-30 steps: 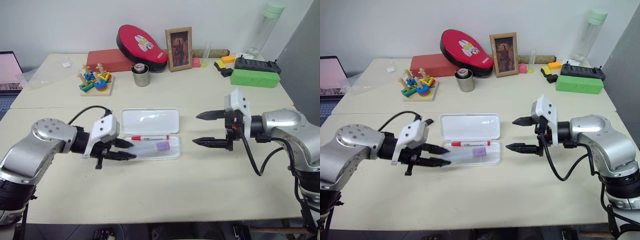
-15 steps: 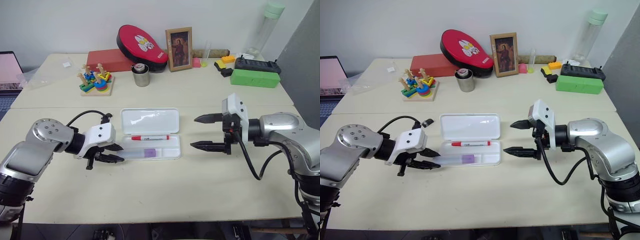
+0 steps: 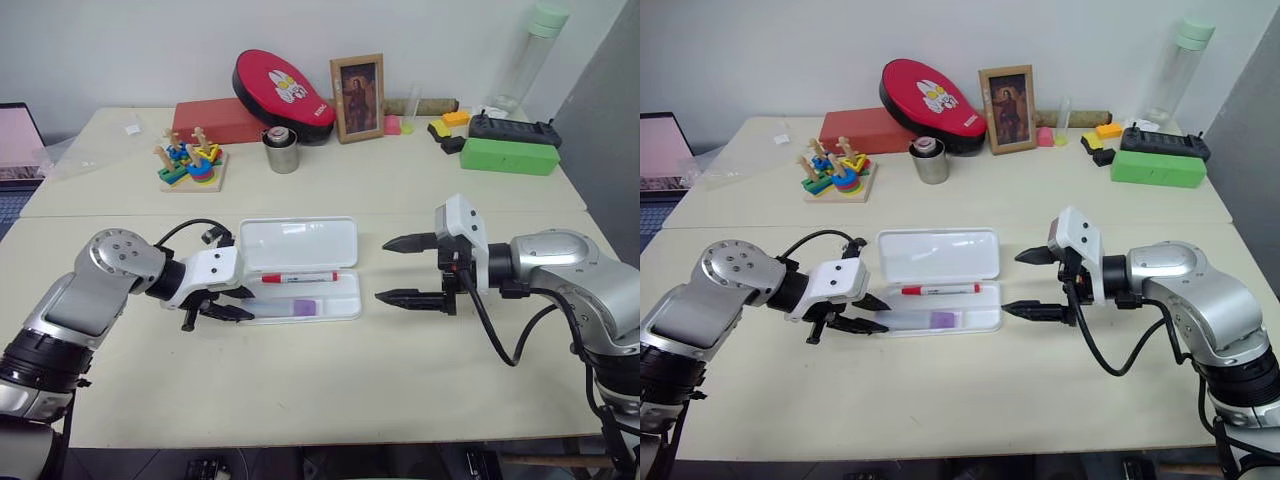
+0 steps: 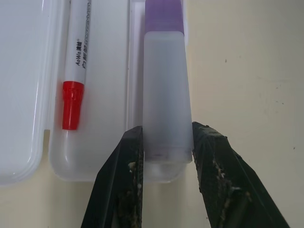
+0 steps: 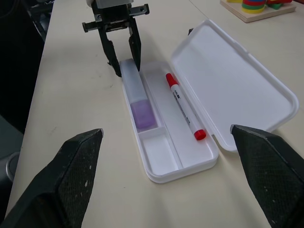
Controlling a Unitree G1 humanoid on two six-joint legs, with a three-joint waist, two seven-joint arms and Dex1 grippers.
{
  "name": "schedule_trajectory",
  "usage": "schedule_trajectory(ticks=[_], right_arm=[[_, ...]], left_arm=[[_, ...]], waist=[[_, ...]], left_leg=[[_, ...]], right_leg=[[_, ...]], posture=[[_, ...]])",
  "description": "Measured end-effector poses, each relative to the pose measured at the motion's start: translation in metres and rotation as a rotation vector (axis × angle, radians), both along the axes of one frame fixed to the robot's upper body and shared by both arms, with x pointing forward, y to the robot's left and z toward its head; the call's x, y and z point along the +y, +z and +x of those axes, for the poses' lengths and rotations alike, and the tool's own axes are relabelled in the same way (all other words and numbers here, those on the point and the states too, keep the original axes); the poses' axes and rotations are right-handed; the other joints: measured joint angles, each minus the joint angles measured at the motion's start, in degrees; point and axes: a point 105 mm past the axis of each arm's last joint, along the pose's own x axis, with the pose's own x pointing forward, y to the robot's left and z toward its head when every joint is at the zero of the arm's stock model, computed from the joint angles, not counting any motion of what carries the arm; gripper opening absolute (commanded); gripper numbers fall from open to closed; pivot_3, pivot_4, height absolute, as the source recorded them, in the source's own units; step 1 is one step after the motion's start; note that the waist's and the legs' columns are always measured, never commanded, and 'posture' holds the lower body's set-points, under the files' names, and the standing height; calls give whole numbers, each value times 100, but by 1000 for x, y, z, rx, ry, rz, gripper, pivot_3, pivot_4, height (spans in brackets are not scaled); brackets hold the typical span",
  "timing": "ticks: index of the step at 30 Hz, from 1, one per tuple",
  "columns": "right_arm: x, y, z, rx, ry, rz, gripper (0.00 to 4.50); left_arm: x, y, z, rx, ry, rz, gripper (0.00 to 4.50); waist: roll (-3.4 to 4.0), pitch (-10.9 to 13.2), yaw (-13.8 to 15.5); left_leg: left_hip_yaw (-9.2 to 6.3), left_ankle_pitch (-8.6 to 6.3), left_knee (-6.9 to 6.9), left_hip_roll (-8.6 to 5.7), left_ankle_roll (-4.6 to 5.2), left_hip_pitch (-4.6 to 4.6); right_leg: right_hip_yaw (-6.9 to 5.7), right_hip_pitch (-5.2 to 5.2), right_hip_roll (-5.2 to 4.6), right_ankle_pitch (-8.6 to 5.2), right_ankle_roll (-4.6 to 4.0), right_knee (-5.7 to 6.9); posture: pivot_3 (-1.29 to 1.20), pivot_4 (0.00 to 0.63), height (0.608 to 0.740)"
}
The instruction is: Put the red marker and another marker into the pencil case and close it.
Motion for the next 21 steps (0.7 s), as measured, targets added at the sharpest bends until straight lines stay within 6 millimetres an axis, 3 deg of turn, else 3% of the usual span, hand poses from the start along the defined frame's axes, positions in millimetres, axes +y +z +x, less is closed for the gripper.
schedule_trajectory(ticks=[12,14,21], right_arm=[[2,-3,-3,20,-5,16,4500],[2,-3,-3,19,-7,17,4500],[2,-3,-3,19,-7,17,4500]], left_arm=[[-2,-2,5,-8,-14,11,1193],[-2,-3,5,3,-5,6,1896],[-1,-4,4,29,23,0,3303]], waist=[[0,0,2],[0,0,1],[0,0,0]], left_leg=[[0,0,2,0,1,0],[0,0,3,0,1,0],[-1,1,3,0,1,0]], right_leg=[[0,1,0,0,0,2],[0,1,0,0,0,2],[0,1,0,0,0,3]], posture=[[0,150,740],[0,150,740],[0,150,740]])
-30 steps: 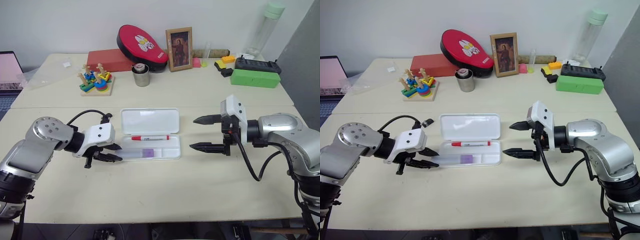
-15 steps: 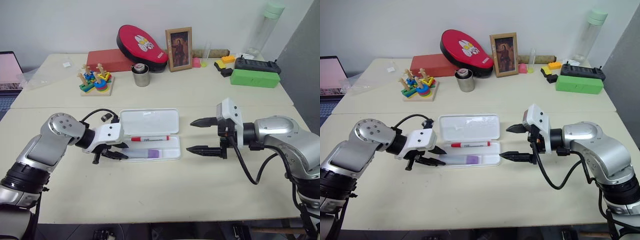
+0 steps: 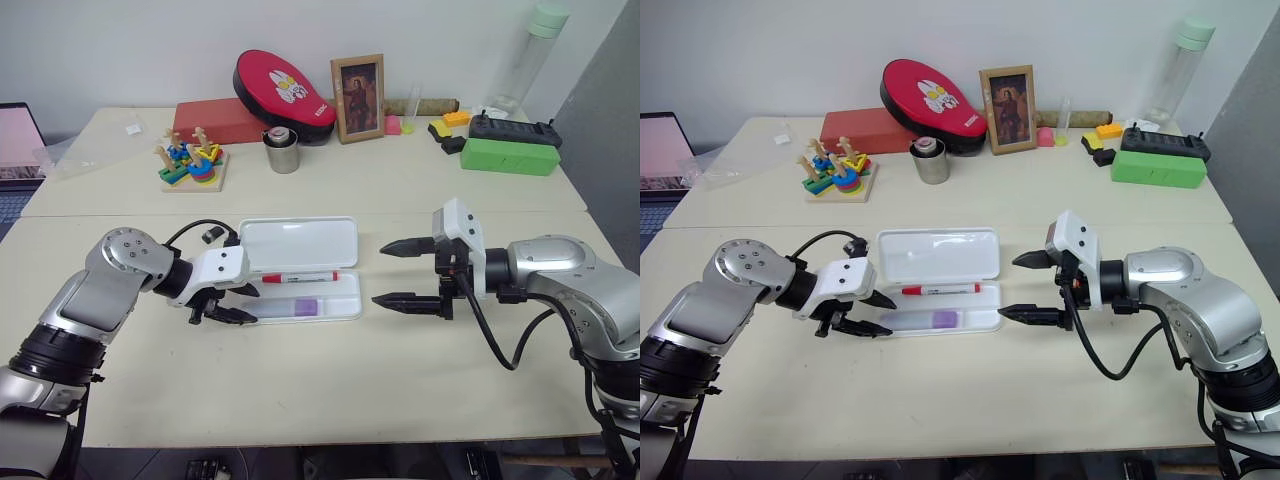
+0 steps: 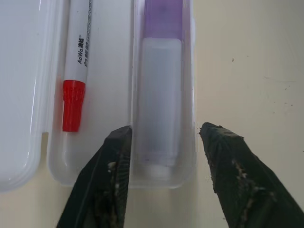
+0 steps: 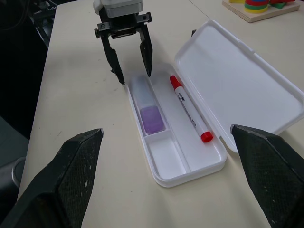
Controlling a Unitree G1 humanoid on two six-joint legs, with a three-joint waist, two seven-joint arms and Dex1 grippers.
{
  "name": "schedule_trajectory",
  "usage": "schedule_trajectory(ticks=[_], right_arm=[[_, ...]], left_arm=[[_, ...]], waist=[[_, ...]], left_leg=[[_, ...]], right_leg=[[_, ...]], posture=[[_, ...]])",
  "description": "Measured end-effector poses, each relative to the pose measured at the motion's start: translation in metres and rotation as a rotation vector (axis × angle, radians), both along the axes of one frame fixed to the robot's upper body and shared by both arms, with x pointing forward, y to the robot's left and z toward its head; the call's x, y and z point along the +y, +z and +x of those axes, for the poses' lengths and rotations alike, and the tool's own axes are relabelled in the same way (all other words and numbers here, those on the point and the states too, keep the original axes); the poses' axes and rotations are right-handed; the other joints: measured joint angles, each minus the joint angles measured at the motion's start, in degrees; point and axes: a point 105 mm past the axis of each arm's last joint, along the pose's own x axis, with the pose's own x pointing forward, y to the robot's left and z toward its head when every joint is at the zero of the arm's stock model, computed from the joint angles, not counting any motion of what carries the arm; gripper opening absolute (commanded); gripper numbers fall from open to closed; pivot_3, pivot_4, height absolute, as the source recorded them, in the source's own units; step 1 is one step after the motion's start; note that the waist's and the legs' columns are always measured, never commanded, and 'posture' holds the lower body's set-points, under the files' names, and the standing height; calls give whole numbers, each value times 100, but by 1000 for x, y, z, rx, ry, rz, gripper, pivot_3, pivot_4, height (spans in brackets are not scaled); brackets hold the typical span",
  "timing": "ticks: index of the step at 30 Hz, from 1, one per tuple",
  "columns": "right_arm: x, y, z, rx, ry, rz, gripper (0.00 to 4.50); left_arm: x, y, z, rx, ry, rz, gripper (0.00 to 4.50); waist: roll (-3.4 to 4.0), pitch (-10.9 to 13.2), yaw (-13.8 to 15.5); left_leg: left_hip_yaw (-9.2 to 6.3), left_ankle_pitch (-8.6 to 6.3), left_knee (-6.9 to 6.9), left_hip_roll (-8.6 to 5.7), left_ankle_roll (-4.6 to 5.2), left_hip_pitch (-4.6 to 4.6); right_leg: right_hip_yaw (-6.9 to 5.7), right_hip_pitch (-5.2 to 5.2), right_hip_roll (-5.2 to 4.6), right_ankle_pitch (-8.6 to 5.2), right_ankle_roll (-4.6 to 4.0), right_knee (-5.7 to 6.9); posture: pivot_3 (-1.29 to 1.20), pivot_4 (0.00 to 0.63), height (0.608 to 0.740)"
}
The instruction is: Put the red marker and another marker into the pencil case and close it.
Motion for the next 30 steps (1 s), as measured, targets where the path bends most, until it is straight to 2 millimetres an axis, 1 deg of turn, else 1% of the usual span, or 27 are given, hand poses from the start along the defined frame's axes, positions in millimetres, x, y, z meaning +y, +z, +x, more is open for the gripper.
schedule_trajectory(ticks=[3,6,7,10,12,13,14,16,17,18,20,22,26,27,30], right_arm=[[0,0,0,1,1,-1,4500],[1,-2,0,3,7,-3,4500],[1,-2,0,3,7,-3,4500],[2,-2,0,2,10,-1,4500],[2,-1,0,-3,8,5,4500],[3,2,2,-14,4,19,4500],[4,4,2,-21,2,28,4500],[7,13,6,-47,0,72,4500],[10,21,8,-66,3,98,4500],[11,27,9,-84,6,115,4500],[14,38,12,-112,12,140,4500],[16,42,15,-118,15,161,4500],[23,54,22,-140,26,206,4500],[25,57,23,-149,28,219,4500],[29,60,27,-159,17,243,4500]], left_arm=[[-4,2,-2,-1,-8,-9,3809],[-11,9,-2,-14,-4,-58,4373],[-13,12,-1,-20,4,-76,4440],[-16,24,-1,-46,62,-161,4440],[-17,36,-4,-71,149,-261,4440],[-17,49,-6,-88,216,-345,4440],[-16,53,-7,-96,232,-367,4440],[-5,70,-6,-152,335,-447,4440],[9,79,-3,-203,417,-471,4440],[23,84,-2,-239,487,-466,4440],[52,86,-1,-282,612,-426,4440],[70,82,0,-283,691,-409,4440],[101,63,5,-278,810,-346,4440],[105,57,8,-276,825,-326,4440],[106,47,20,-274,830,-302,4440]], waist=[[0,0,0],[0,0,0],[0,0,-1],[0,0,-14],[0,0,-28],[0,0,-20],[0,0,-19],[0,0,-37],[0,0,-46],[0,0,-50],[0,0,-34],[0,0,-17],[0,0,19],[0,0,22],[0,-1,39]], left_leg=[[0,0,0,0,0,0],[-1,0,1,0,0,0],[0,0,1,0,0,0],[0,0,2,0,0,0],[-1,0,1,2,1,0],[-3,0,1,1,1,0],[-3,0,3,2,1,0],[-2,0,6,2,1,4],[-2,1,7,3,1,9],[-2,1,6,3,2,13],[-2,2,4,3,2,15],[-2,1,5,2,2,14],[-3,2,4,2,1,12],[-3,2,4,2,1,12],[-3,2,3,2,1,11]], right_leg=[[0,0,0,0,0,0],[0,0,0,0,0,1],[0,0,0,0,0,1],[1,0,0,0,0,0],[1,0,0,0,0,0],[-1,0,0,0,0,1],[-2,0,0,0,0,3],[1,2,0,0,0,6],[0,3,1,0,0,10],[0,5,1,0,0,12],[1,7,1,0,0,10],[0,8,1,0,-1,7],[-1,6,1,1,-1,6],[-2,6,1,1,-1,6],[-2,4,1,1,-1,8]], posture=[[0,150,740],[0,150,740],[0,150,740],[0,150,740],[0,150,740],[0,150,740],[0,150,740],[0,150,740],[0,150,740],[0,150,740],[0,150,740],[0,150,740],[0,150,740],[0,150,740],[0,150,740]])
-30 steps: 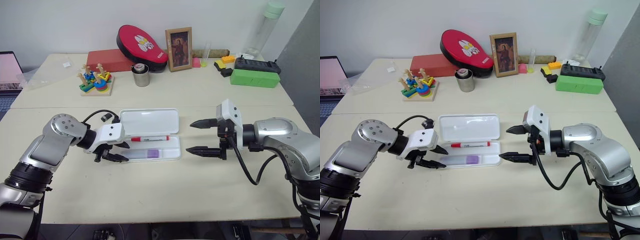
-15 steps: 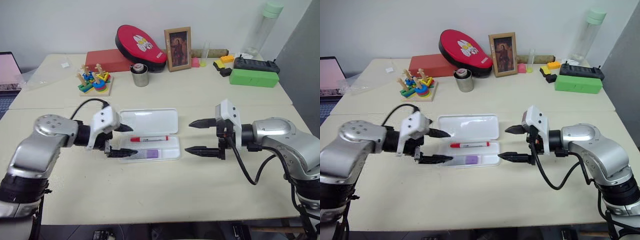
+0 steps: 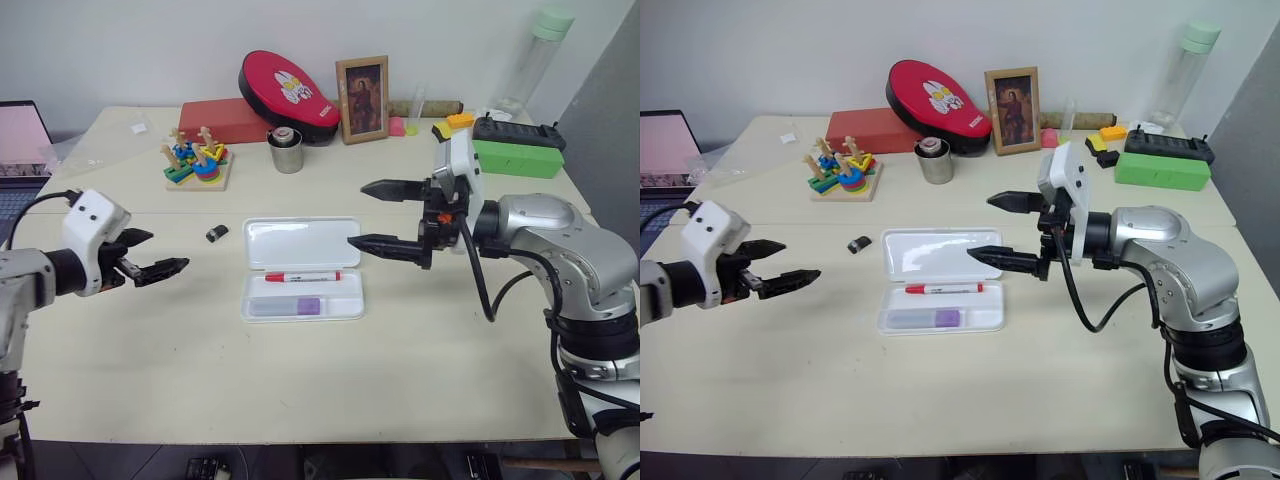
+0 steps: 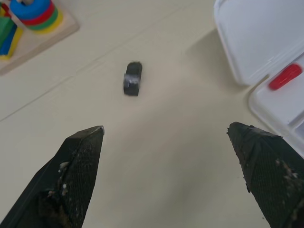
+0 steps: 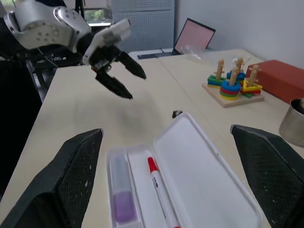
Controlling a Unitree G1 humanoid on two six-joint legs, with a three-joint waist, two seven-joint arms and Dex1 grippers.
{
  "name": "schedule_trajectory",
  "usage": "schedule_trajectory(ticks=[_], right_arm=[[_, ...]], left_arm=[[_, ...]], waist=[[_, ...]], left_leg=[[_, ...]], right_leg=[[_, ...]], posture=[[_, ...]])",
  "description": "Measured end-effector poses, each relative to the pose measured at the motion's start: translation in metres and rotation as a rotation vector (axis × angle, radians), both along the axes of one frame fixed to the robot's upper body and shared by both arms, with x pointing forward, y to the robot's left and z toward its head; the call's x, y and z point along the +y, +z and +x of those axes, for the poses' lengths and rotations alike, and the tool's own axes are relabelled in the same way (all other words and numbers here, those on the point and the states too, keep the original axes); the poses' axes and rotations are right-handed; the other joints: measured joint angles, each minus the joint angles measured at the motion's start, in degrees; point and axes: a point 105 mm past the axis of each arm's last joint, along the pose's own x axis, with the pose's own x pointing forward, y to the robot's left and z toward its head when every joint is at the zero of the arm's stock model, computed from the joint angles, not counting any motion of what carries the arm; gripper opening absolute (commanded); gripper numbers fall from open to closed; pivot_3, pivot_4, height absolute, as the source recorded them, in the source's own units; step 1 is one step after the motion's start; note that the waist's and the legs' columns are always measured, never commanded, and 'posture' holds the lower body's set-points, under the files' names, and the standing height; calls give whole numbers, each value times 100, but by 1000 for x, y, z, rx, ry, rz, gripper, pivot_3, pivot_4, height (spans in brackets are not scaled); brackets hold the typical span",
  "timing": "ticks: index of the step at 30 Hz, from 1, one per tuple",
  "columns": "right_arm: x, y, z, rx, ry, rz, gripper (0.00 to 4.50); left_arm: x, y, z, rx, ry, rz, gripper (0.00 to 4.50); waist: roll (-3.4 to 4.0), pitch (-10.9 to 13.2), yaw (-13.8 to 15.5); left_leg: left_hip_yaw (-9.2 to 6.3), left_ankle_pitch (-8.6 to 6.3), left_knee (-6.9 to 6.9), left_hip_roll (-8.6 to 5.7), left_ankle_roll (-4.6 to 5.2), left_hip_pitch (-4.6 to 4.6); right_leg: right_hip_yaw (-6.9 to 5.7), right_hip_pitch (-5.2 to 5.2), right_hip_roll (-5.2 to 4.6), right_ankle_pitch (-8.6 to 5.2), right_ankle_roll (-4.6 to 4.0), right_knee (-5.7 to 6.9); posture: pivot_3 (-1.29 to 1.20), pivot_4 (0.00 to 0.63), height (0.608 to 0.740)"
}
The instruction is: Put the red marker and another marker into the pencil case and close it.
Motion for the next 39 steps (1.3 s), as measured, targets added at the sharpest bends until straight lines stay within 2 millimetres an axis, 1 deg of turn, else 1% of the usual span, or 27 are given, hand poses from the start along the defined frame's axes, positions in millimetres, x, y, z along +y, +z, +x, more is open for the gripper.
schedule_trajectory(ticks=[5,9,12,14,19,25,28,32,39], right_arm=[[7,4,4,-11,-23,25,4500],[7,5,4,-18,-41,26,4500],[7,7,2,-30,-54,21,4500],[6,7,1,-33,-58,20,4500],[4,7,2,-30,-78,15,4500],[2,7,2,-34,-97,16,4500],[2,5,1,-31,-98,16,4500],[3,5,1,-32,-96,16,4500],[3,5,0,-31,-88,16,4500]], left_arm=[[7,-5,32,-32,58,-3,4440],[11,-24,47,9,80,2,4440],[9,-38,56,48,67,17,4440],[6,-44,61,60,55,16,4440],[-4,-50,77,59,45,3,4440],[-4,-53,81,58,46,11,4440],[-6,-55,82,52,44,7,3982],[-10,-57,83,50,32,0,3207],[-10,-58,82,50,31,-3,1745]], waist=[[-1,0,-22],[0,0,-54],[-1,0,-69],[-1,-1,-69],[-2,-2,-67],[-2,-2,-81],[-3,-2,-75],[-3,-2,-70],[-3,-2,-80]], left_leg=[[0,1,0,-1,-1,-2],[0,1,-2,-1,-1,-3],[0,1,-2,-1,-1,-3],[0,2,-1,-1,-1,-3],[-1,2,2,-2,0,-4],[-1,4,4,-2,2,-3],[-1,8,6,-3,7,-1],[-4,16,7,-4,12,3],[-4,21,7,-4,11,3]], right_leg=[[0,-4,0,0,0,4],[0,-8,0,0,0,5],[0,-9,1,0,0,7],[1,-8,1,0,0,10],[0,-9,1,0,0,13],[1,-10,1,0,1,25],[1,-10,1,0,1,34],[1,-11,1,0,1,53],[3,-21,1,-1,1,71]], posture=[[0,150,740],[0,150,740],[0,150,740],[0,150,740],[0,150,740],[0,150,740],[0,150,740],[0,150,740],[0,150,740]])
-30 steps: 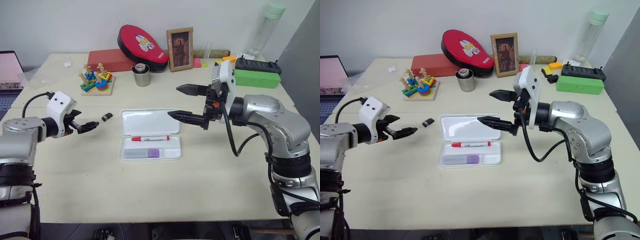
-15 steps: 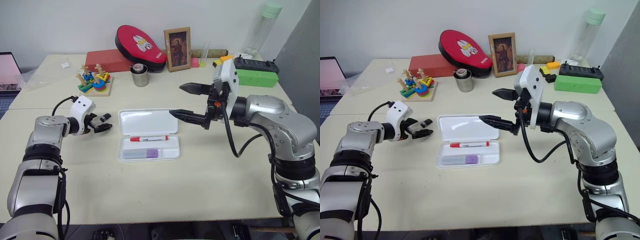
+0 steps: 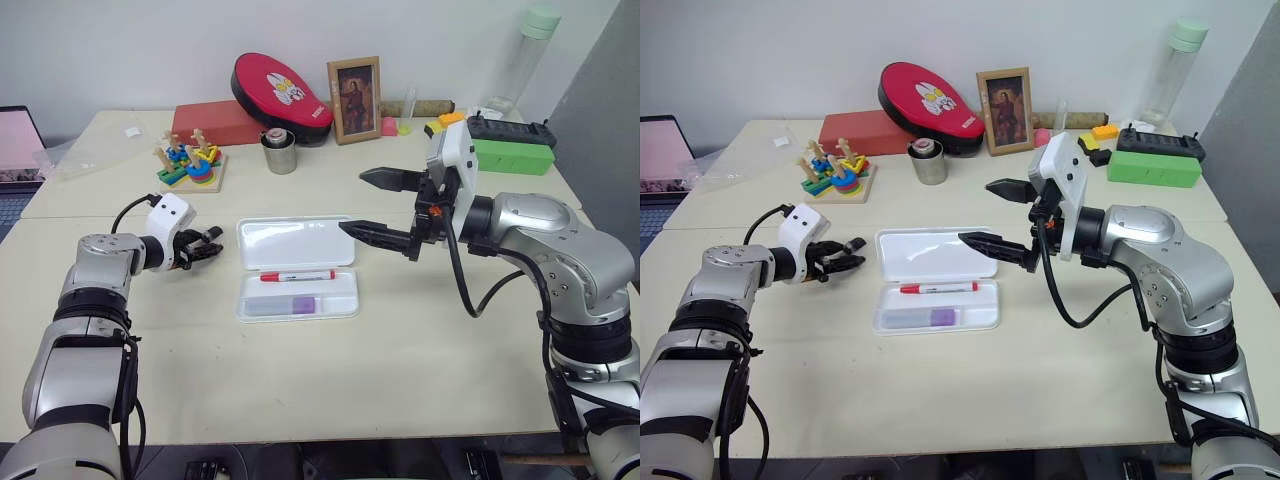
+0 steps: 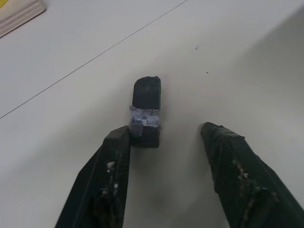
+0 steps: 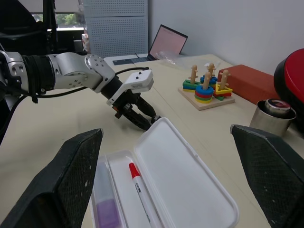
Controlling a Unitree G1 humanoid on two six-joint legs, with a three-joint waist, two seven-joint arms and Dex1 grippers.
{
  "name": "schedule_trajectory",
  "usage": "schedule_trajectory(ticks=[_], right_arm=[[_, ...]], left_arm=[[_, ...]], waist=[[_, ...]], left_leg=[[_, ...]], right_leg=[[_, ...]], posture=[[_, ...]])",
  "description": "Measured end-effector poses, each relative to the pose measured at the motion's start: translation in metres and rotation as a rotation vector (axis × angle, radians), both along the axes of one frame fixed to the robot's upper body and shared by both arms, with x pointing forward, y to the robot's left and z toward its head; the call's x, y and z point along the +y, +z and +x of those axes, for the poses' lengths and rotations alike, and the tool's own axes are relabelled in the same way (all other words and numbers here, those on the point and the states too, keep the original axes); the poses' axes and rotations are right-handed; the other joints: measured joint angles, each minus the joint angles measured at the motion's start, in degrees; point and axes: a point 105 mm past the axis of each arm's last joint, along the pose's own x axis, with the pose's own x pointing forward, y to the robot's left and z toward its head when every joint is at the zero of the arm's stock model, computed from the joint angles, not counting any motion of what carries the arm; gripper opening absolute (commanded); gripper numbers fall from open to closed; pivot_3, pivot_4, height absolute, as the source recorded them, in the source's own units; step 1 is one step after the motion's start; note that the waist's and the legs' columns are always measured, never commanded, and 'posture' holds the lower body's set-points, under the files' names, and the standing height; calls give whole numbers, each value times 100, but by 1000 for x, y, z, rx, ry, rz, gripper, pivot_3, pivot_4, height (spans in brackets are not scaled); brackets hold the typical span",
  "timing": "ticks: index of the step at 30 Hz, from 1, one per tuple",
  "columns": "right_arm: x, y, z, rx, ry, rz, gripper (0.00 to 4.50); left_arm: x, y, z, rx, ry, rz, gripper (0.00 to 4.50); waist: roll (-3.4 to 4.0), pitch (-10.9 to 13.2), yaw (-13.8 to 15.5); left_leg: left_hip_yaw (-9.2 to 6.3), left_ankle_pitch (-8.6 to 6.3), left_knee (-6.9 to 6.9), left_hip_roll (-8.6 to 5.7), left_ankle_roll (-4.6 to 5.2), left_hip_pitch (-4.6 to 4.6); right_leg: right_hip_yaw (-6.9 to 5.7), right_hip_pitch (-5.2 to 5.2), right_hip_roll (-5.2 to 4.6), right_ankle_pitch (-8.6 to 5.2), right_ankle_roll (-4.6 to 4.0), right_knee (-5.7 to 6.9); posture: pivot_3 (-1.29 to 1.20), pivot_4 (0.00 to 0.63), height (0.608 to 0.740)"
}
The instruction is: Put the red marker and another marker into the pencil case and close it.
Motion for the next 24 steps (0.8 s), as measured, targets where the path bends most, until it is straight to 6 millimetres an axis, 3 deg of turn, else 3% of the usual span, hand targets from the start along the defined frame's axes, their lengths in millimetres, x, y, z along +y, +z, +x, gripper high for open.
schedule_trajectory(ticks=[8,18,21,22,24], right_arm=[[0,0,0,2,1,0,4500],[-2,-2,3,9,-3,0,4500],[-7,-2,4,10,-5,-21,4500],[-13,-2,5,12,-14,-34,4500],[-21,2,7,4,-28,-39,4500]], left_arm=[[1,-1,1,-14,21,-16,373],[10,2,1,-56,90,-49,243],[6,34,7,-174,87,-141,243],[-2,63,11,-263,56,-200,243],[-13,94,11,-343,2,-243,243]], waist=[[0,0,0],[0,0,3],[-3,0,8],[-4,0,29],[-6,1,60]], left_leg=[[0,3,0,0,-2,-1],[0,3,-1,0,-3,-6],[-1,8,-1,0,-10,-20],[-3,8,-1,-1,-11,-24],[-5,10,0,-2,-14,-32]], right_leg=[[0,-2,0,0,0,2],[0,-9,0,0,0,2],[1,-23,0,0,0,4],[-1,-24,0,0,0,3],[-4,-24,0,0,0,-1]], posture=[[0,150,740],[0,150,740],[0,150,740],[0,150,740],[0,150,740]])
